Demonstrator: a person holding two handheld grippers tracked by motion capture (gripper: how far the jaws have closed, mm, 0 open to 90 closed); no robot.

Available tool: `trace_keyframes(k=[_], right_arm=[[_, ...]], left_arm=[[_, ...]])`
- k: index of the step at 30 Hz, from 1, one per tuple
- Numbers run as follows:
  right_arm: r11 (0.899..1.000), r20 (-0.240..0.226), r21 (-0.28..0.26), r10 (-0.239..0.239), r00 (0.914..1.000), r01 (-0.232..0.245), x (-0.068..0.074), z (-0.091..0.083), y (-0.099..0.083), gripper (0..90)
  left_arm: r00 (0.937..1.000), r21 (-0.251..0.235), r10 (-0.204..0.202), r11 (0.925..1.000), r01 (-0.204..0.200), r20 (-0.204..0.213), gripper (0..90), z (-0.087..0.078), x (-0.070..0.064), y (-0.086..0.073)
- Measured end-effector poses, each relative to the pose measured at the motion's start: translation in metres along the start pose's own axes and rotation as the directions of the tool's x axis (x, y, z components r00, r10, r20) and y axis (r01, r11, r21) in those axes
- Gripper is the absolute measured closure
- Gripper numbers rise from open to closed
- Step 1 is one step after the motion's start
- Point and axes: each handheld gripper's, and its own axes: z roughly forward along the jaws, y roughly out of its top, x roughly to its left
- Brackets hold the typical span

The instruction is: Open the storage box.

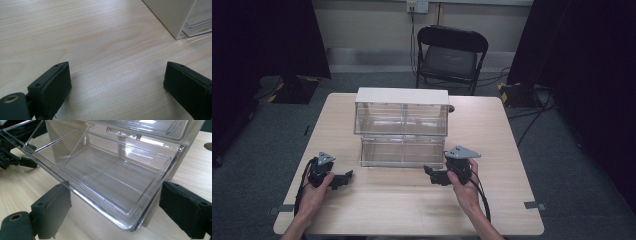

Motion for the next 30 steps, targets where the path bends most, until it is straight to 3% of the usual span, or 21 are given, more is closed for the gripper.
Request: trace_keyframes(k=[30], right_arm=[[1.000,-0.011,-0.004,0.011,0.9999,-0.011,-0.0009,0.0012,0.0056,9.3]], left_arm=[[1.0000,0.003,0.000,1.0000,0.000,0.000,7.1,-0.0002,0.0000,0.0001]])
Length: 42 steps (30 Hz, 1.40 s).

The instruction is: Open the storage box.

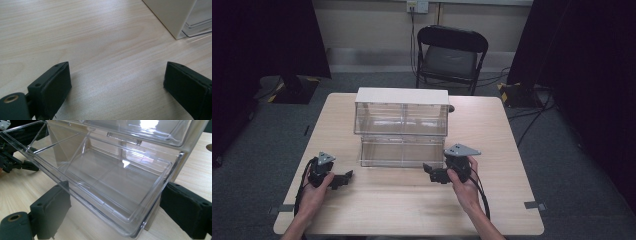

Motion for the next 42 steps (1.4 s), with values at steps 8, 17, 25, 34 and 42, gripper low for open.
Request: trace_keyframes(k=[8,17,25,34,42], right_arm=[[1.000,-0.005,-0.002,0.004,1.0000,-0.004,0.000,-0.002,0.003,9.2],[1.000,0.006,-0.004,0.001,1.0000,-0.001,0.000,-0.001,0.004,8.2],[1.000,0.011,-0.011,0.007,0.9999,-0.007,-0.001,-0.001,0.008,8.2],[1.000,0.014,-0.002,0.003,0.9999,-0.003,-0.001,0.002,0.011,8.5],[1.000,0.020,0.004,-0.006,0.9998,0.006,-0.002,0.004,0.012,8.7]], left_arm=[[1.0000,-0.003,0.000,1.0000,0.000,0.000,7.1,0.000,0.000,0.000],[1.0000,-0.002,0.001,1.0000,-0.001,0.000,7.1,0.000,0.000,0.000],[1.0000,-0.003,0.001,1.0000,-0.001,-0.001,7.1,0.000,0.000,0.000],[1.0000,-0.003,0.000,1.0000,0.000,-0.001,7.0,0.000,0.000,0.000],[1.0000,-0.003,0.000,1.0000,0.000,-0.001,7.0,0.000,0.000,0.000]])
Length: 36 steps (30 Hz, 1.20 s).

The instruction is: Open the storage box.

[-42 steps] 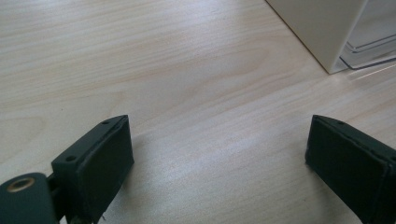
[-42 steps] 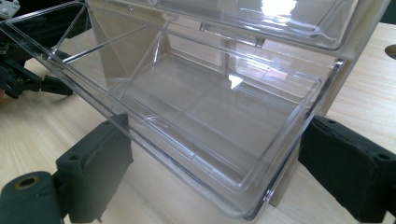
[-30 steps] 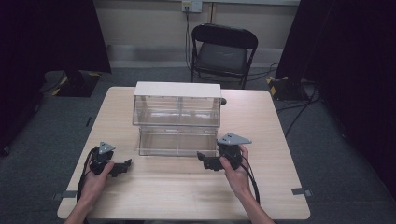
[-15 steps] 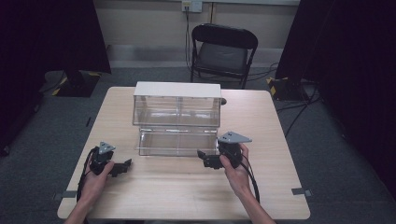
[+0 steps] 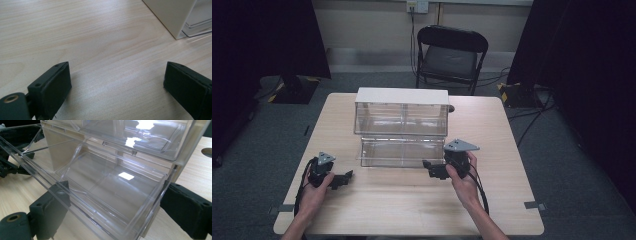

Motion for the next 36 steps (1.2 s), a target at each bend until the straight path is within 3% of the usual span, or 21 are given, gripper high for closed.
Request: trace_keyframes(k=[20,36], right_arm=[[1.000,0.028,-0.015,0.024,0.9993,-0.023,-0.005,-0.003,0.005,13.4],[0.997,0.019,-0.059,0.040,0.9990,-0.038,-0.008,-0.009,0.013,13.5]], left_arm=[[1.0000,0.004,0.002,1.0000,-0.002,0.001,6.9,0.000,0.000,0.000],[1.0000,0.003,0.001,1.0000,-0.001,0.001,6.9,0.000,0.000,0.000]])
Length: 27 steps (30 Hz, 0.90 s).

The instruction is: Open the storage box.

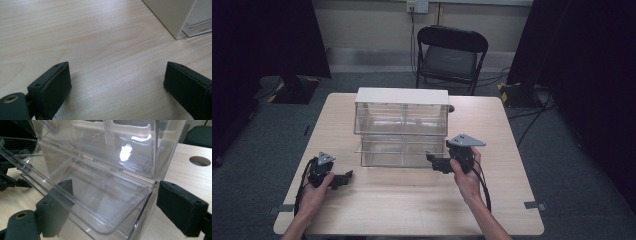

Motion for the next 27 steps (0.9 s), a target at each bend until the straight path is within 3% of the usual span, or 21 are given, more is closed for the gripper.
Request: trace_keyframes(k=[14,18,27], right_arm=[[1.000,0.012,-0.025,0.007,0.9999,-0.007,-0.003,0.000,0.014,13.5],[0.998,0.031,-0.061,0.018,0.9993,-0.016,-0.005,-0.002,0.019,13.5],[0.998,0.026,-0.063,0.025,0.9994,-0.023,-0.006,-0.001,0.020,13.3]], left_arm=[[1.0000,0.000,0.001,1.0000,-0.001,0.000,6.9,0.000,0.000,0.000],[1.0000,0.001,0.001,1.0000,-0.001,0.000,6.9,0.000,0.000,0.000],[1.0000,0.000,0.001,1.0000,-0.001,0.000,7.0,0.000,0.000,0.000]])
